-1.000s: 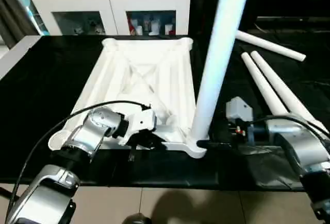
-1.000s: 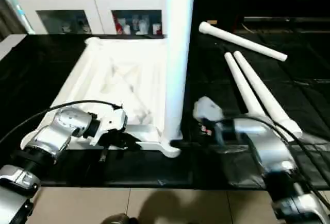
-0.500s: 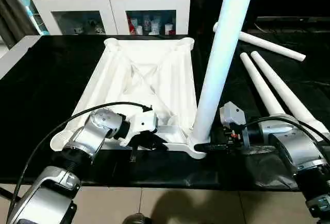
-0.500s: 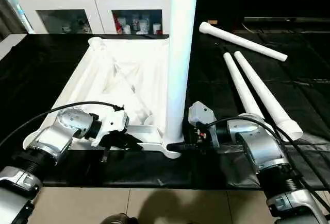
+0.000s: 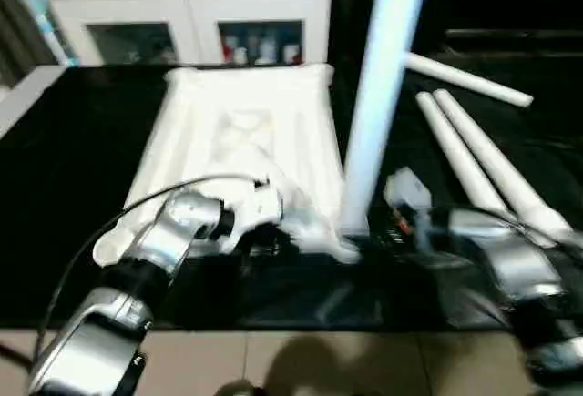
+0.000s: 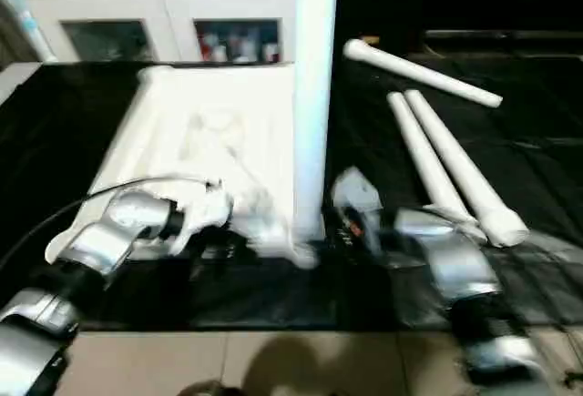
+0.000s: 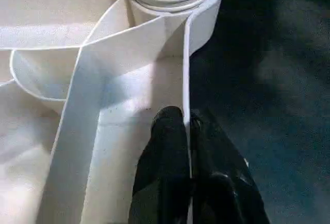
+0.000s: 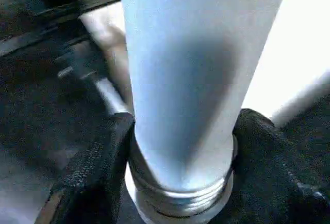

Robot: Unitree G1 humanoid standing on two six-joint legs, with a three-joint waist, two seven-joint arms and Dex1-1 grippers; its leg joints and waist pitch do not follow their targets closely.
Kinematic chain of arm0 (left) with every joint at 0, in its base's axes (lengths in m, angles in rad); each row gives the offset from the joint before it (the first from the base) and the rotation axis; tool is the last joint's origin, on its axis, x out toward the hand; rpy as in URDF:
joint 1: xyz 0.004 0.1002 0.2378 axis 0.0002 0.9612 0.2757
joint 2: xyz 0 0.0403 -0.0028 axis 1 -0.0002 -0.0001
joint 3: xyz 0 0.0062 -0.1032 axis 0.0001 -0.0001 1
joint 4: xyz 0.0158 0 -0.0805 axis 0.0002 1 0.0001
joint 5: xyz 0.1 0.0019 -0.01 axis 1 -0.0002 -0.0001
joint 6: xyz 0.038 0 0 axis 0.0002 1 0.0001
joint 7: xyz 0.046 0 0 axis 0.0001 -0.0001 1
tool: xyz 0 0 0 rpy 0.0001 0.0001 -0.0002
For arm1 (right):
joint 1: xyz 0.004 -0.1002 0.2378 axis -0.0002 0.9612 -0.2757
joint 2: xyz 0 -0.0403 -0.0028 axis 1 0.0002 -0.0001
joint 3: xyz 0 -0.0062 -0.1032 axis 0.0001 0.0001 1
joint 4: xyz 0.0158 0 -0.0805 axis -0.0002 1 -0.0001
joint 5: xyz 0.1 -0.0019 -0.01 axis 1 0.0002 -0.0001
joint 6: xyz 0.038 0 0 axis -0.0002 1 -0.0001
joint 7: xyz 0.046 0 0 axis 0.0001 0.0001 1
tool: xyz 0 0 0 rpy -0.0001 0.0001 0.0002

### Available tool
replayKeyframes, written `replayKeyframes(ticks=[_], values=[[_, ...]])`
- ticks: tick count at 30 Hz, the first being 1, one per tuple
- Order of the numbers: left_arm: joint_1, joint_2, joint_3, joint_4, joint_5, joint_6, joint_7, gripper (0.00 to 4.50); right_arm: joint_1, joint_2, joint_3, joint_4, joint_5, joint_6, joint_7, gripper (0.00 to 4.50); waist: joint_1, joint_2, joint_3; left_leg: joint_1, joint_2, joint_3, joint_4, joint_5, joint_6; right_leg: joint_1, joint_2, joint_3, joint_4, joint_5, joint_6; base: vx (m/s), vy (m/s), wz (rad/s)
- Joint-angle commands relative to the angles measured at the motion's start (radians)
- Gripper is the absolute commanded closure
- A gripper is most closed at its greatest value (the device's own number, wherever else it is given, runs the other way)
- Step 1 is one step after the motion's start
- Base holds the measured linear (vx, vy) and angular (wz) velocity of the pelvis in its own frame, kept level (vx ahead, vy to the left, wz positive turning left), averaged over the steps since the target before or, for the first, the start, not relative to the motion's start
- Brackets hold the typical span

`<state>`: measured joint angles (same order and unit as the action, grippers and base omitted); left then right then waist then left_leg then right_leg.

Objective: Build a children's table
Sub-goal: Rotate leg to tighten

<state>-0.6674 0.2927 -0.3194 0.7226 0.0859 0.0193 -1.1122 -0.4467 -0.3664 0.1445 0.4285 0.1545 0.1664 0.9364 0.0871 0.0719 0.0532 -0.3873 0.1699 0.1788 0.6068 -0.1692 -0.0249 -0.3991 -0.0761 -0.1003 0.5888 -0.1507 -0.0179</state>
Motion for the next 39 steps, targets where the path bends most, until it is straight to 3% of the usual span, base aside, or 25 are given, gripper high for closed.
replayKeyframes(ticks=[1,3,5,7,10,12,17,21,22,24,25,26,27,34,37,39], values=[[-0.059,-0.06,0.049,0.012,0.004,0.074,0.175,4.5,-0.04,0.077,-0.003,0.052,-0.037,0.037,-0.18,1.81,-0.002,-0.015,-0.072,0.025,0.059,-0.03,-0.071,-0.28,0.027,0.041,-0.088,0.048,-0.087,-0.446,-0.154,0.0,0.0,0.0],[-0.1,-0.118,0.079,0.045,0.004,0.146,0.305,4.5,-0.068,0.155,-0.03,0.093,-0.058,0.061,-0.349,1.81,-0.016,-0.018,-0.072,0.026,0.053,-0.031,-0.069,-0.285,0.014,0.041,-0.085,0.045,-0.092,-0.455,-0.154,0.0,0.0,0.0],[-0.118,-0.145,0.09,0.058,-0.004,0.161,0.344,4.5,-0.079,0.193,-0.038,0.104,-0.058,0.064,-0.4,1.81,-0.015,-0.019,-0.073,0.025,0.05,-0.027,-0.067,-0.265,0.03,0.042,-0.087,0.048,-0.096,-0.445,-0.147,0.0,0.0,0.0],[-0.144,-0.198,0.098,0.078,0.006,0.175,0.423,4.5,-0.095,0.27,-0.04,0.122,-0.083,0.054,-0.501,1.81,-0.011,-0.01,-0.08,0.017,0.052,-0.028,-0.067,-0.213,0.048,0.047,-0.085,0.05,-0.084,-0.359,-0.157,0.0,0.0,0.0],[-0.147,-0.211,0.092,0.08,0.013,0.163,0.441,4.5,-0.1,0.29,-0.041,0.129,-0.092,0.05,-0.532,1.81,-0.01,-0.013,-0.084,0.016,0.053,-0.027,-0.066,-0.173,0.065,0.05,-0.083,0.05,-0.075,-0.263,-0.183,0.0,0.0,0.0],[-0.146,-0.226,0.089,0.082,0.023,0.164,0.459,4.5,-0.107,0.31,-0.059,0.14,-0.086,0.041,-0.559,1.25,-0.005,-0.011,-0.085,0.014,0.053,-0.025,-0.064,-0.159,0.083,0.053,-0.086,0.051,-0.074,-0.24,-0.188,0.0,0.0,0.0],[-0.144,-0.226,0.087,0.09,0.025,0.171,0.465,4.5,-0.1,0.312,-0.093,0.116,-0.062,0.042,-0.567,0.89,-0.003,-0.01,-0.082,0.019,0.056,-0.026,-0.069,-0.194,0.078,0.051,-0.085,0.049,-0.08,-0.284,-0.177,0.0,0.0,0.0],[-0.14,-0.198,0.086,0.101,0.024,0.132,0.446,4.5,-0.049,0.257,-0.101,0.037,-0.045,0.022,-0.494,0.56,0.001,-0.013,-0.082,0.019,0.058,-0.026,-0.07,-0.197,0.077,0.054,-0.086,0.052,-0.078,-0.277,-0.167,0.0,0.0,0.0],[-0.136,-0.18,0.088,0.108,0.026,0.125,0.432,4.5,-0.01,0.208,-0.09,-0.015,-0.031,0.008,-0.408,0.43,0.002,-0.009,-0.082,0.017,0.057,-0.027,-0.07,-0.193,0.081,0.053,-0.085,0.051,-0.076,-0.268,-0.168,0.0,0.0,0.0],[-0.132,-0.164,0.085,0.113,0.031,0.11,0.421,4.5,0.018,0.168,-0.086,-0.047,-0.026,0.002,-0.346,0.25,0.004,-0.015,-0.081,0.012,0.053,-0.025,-0.068,-0.192,0.099,0.059,-0.085,0.05,-0.078,-0.268,-0.154,0.0,0.0,0.0],[-0.124,-0.146,0.083,0.115,0.033,0.09,0.399,4.5,0.047,0.118,-0.082,-0.079,-0.019,-0.016,-0.274,0.23,0.002,-0.011,-0.08,0.009,0.053,-0.027,-0.068,-0.192,0.1,0.062,-0.085,0.048,-0.078,-0.276,-0.151,0.0,0.0,0.0],[-0.116,-0.134,0.081,0.112,0.031,0.08,0.378,4.5,0.061,0.086,-0.085,-0.095,-0.011,-0.018,-0.24,0.18,0.002,-0.015,-0.081,0.012,0.053,-0.025,-0.065,-0.197,0.104,0.058,-0.084,0.048,-0.083,-0.29,-0.145,0.0,0.0,0.0],[-0.106,-0.118,0.076,0.107,0.03,0.06,0.351,4.5,0.074,0.053,-0.094,-0.112,0.004,-0.025,-0.203,0.08,0.0,-0.011,-0.08,0.01,0.053,-0.026,-0.066,-0.197,0.105,0.058,-0.085,0.048,-0.083,-0.294,-0.149,0.0,0.0,0.0],[-0.052,-0.027,0.054,0.078,0.01,-0.057,0.181,4.5,0.109,-0.09,-0.138,-0.197,0.092,0.009,0.001,0.08,0.0,-0.015,-0.077,0.016,0.057,-0.026,-0.068,-0.229,0.103,0.052,-0.081,0.046,-0.089,-0.368,-0.142,0.0,0.0,0.0],[-0.031,0.009,0.045,0.054,-0.011,-0.102,0.085,4.5,0.111,-0.143,-0.13,-0.207,0.11,0.004,0.083,0.08,0.005,-0.013,-0.078,0.015,0.06,-0.025,-0.066,-0.219,0.109,0.05,-0.083,0.046,-0.086,-0.349,-0.157,0.0,0.0,0.0],[-0.009,0.046,0.026,0.027,-0.024,-0.154,-0.016,4.5,0.105,-0.19,-0.087,-0.208,0.112,-0.003,0.184,0.08,0.009,-0.014,-0.078,0.015,0.061,-0.025,-0.066,-0.22,0.106,0.05,-0.084,0.047,-0.083,-0.344,-0.166,0.0,0.0,0.0]])
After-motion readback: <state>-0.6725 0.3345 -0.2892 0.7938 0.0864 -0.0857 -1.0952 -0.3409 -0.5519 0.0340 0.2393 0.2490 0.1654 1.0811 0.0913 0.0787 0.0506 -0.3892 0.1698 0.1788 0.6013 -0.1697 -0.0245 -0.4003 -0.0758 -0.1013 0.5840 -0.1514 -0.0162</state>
